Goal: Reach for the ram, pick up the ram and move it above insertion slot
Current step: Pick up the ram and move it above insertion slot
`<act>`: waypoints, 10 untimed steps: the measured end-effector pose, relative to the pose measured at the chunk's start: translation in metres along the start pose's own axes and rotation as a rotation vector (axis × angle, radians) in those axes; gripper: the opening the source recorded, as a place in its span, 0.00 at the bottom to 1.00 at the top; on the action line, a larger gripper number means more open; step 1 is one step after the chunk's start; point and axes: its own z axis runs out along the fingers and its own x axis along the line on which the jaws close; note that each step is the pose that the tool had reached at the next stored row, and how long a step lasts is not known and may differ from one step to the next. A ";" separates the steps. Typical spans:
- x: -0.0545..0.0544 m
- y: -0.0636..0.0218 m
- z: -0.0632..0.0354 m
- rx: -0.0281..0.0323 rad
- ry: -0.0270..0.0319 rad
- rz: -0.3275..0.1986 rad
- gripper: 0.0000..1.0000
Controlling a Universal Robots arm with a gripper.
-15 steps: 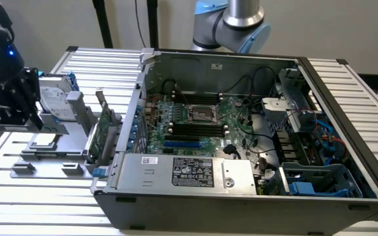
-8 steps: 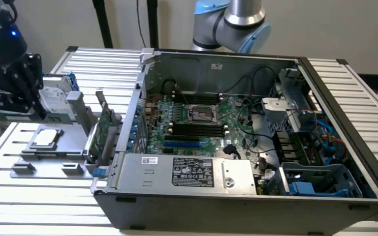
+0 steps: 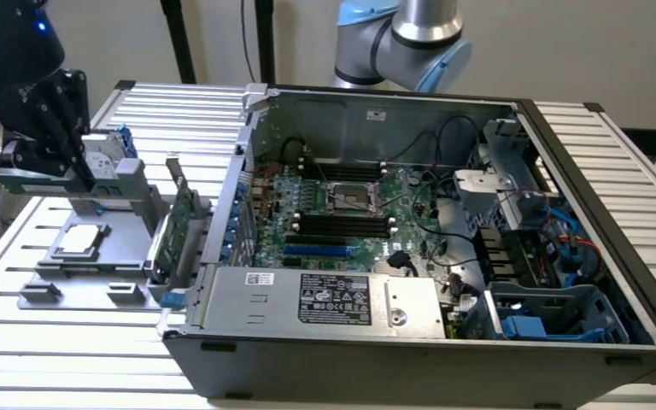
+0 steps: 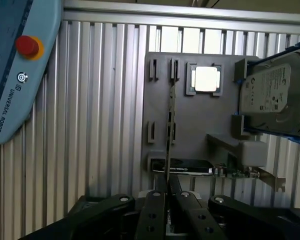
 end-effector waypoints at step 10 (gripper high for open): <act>0.000 -0.0299 -0.0034 0.0004 -0.0224 -0.002 0.14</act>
